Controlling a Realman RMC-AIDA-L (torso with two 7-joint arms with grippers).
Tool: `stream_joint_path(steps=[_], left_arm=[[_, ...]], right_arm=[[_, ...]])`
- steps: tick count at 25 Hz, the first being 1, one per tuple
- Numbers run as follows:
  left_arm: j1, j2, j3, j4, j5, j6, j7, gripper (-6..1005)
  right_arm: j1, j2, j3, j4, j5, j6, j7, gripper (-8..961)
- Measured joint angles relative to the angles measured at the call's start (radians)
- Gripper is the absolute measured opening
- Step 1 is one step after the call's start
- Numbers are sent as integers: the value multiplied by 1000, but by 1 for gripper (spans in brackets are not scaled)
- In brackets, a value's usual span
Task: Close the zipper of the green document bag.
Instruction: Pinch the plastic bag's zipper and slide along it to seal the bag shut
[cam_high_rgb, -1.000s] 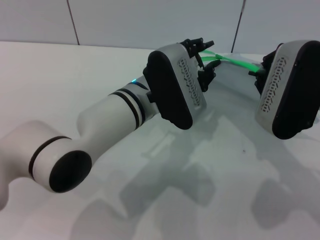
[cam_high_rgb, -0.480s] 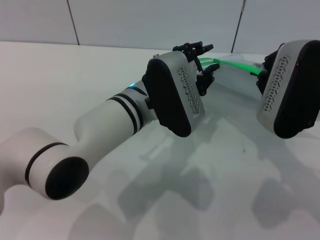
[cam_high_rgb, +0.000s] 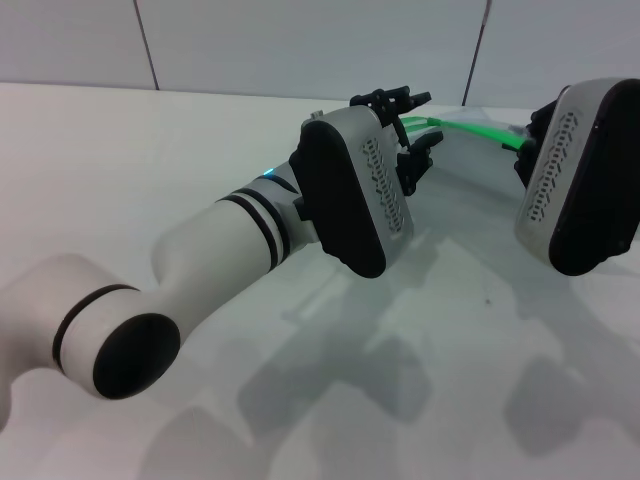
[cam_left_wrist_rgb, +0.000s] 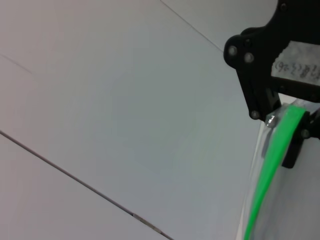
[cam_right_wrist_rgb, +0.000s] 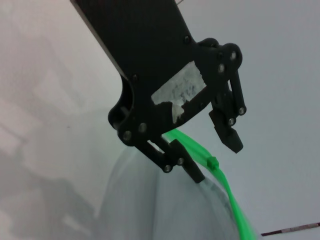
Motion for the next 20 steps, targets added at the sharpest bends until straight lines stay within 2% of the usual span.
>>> stream_joint_path(steps=[11,16,20], left_arm=[[-2,0,-4,6,5,14,1,429],[-12,0,-2,21,7,16,3,619],[-22,0,3,35,8,26,3,610]], right_arm=[[1,0,0,-6,0,0,0,49],[1,0,-7,-8,0,2,0,49],[1,0,-12,-15,0,4,0,49]])
